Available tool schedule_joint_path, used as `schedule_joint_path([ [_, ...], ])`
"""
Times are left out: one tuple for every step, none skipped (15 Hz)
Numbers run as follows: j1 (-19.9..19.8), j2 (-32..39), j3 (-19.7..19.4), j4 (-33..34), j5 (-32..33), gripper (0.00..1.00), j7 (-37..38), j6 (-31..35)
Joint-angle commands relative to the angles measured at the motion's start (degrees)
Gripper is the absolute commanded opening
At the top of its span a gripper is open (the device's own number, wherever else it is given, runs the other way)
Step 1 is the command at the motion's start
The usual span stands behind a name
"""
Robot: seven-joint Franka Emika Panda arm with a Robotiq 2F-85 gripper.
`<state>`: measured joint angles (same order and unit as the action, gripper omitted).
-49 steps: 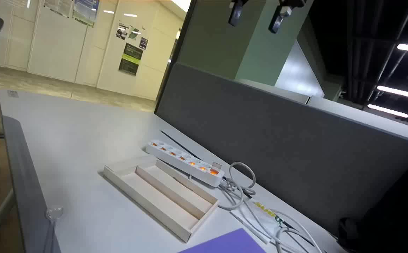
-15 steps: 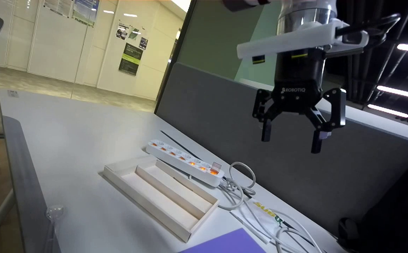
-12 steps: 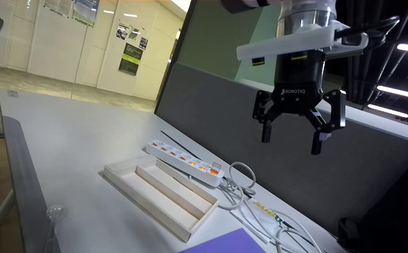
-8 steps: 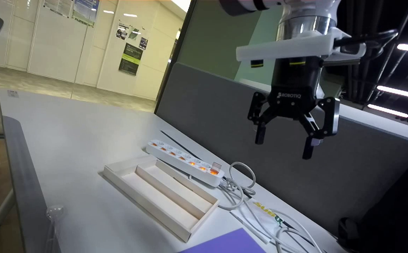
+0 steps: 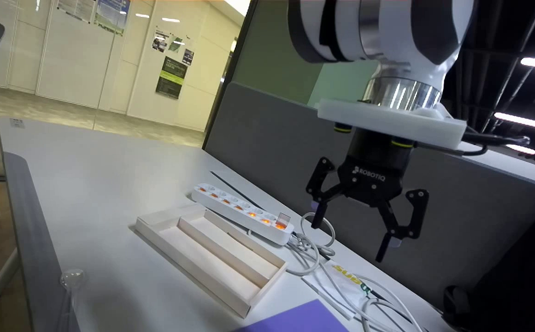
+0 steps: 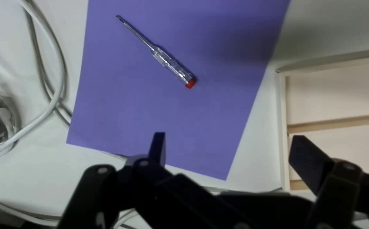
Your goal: Put the screwdriver on the tray
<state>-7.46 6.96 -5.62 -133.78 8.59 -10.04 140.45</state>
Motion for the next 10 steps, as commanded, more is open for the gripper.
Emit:
schedule_joint_path([
  [0.90,5.03,-2.42,3.56,9.89,1.00,5.55,-1.00],
  [1.22,6.21,-3.09,4.06,12.72,1.00,7.38,-0.78],
  [1.38,7.61,-3.56,4.55,14.78,1.00,8.30,-0.56],
  [1.71,8.82,-4.11,4.99,16.99,1.00,9.68,-0.30],
  [1.97,9.93,-4.40,5.22,18.52,1.00,10.03,-0.08],
  [2.32,10.94,-4.63,5.26,19.99,1.00,10.27,0.22],
  [2.68,11.82,-4.78,5.28,21.22,1.00,10.25,0.56],
  [2.91,12.70,-4.70,5.14,21.99,1.00,9.51,1.05],
  [3.01,13.48,-4.50,5.14,22.17,1.00,8.56,1.33],
  [3.04,14.27,-4.32,5.09,22.19,1.00,7.54,1.61],
])
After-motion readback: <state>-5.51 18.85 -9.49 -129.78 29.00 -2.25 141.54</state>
